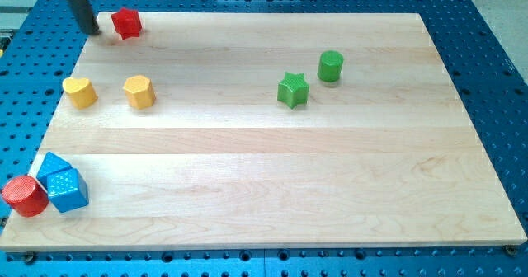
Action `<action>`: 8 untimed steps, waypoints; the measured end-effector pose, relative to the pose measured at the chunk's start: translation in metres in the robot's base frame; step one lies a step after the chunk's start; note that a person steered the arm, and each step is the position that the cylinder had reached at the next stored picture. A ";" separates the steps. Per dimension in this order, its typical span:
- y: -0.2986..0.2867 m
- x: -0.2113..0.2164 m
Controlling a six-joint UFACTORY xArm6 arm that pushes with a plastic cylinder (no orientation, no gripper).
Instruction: Push the red star into the group of blocks
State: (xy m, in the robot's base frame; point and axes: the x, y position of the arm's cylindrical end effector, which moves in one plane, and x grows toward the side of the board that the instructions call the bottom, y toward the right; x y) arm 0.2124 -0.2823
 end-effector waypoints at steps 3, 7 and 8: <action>0.177 0.100; 0.133 0.085; 0.152 0.125</action>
State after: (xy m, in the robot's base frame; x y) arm 0.3370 -0.1298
